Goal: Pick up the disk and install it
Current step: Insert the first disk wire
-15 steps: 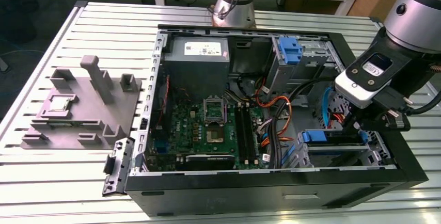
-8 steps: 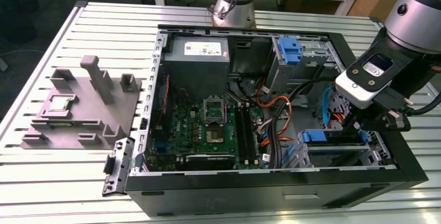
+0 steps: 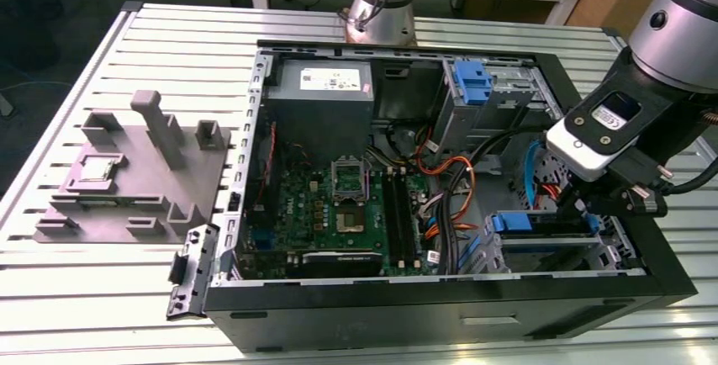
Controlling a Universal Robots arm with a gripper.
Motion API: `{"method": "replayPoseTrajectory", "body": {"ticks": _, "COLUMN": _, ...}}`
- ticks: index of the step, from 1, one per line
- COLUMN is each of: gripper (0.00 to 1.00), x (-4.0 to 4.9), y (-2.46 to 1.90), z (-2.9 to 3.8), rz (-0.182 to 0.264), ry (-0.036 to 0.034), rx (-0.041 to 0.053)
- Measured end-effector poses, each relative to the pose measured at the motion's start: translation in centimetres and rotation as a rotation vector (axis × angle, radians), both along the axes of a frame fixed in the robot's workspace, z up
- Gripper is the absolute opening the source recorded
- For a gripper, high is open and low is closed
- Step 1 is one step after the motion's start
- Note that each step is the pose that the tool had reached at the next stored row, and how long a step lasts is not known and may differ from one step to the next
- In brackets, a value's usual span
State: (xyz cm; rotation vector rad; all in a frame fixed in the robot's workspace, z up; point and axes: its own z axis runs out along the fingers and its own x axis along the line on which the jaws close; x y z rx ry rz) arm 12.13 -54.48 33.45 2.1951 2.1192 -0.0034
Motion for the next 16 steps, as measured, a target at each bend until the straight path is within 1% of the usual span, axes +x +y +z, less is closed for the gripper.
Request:
{"method": "replayPoseTrajectory", "body": {"ticks": 1, "gripper": 0.17, "x": 0.00, "y": -0.01, "z": -0.01, "rz": 0.000, "ry": 0.0000, "rx": 0.0056}}
{"method": "replayPoseTrajectory", "body": {"ticks": 2, "gripper": 0.17, "x": 0.00, "y": -0.05, "z": -0.02, "rz": 0.000, "ry": 0.0000, "rx": 0.0072}}
{"method": "replayPoseTrajectory", "body": {"ticks": 6, "gripper": 0.17, "x": 0.00, "y": -0.29, "z": -0.05, "rz": 0.000, "ry": 0.0000, "rx": 0.0076}}
{"method": "replayPoseTrajectory", "body": {"ticks": 8, "gripper": 0.17, "x": 0.00, "y": -0.41, "z": -0.06, "rz": 0.001, "ry": 0.0000, "rx": 0.0112}}
{"method": "replayPoseTrajectory", "body": {"ticks": 10, "gripper": 0.17, "x": 0.00, "y": -0.44, "z": -0.09, "rz": 0.001, "ry": 0.0000, "rx": 0.0166}}
{"method": "replayPoseTrajectory", "body": {"ticks": 12, "gripper": 0.17, "x": 0.00, "y": -0.43, "z": -0.13, "rz": 0.001, "ry": 0.0000, "rx": 0.0198}}
{"method": "replayPoseTrajectory", "body": {"ticks": 16, "gripper": 0.17, "x": 0.00, "y": -0.44, "z": -0.19, "rz": 0.001, "ry": 0.0000, "rx": 0.0204}}
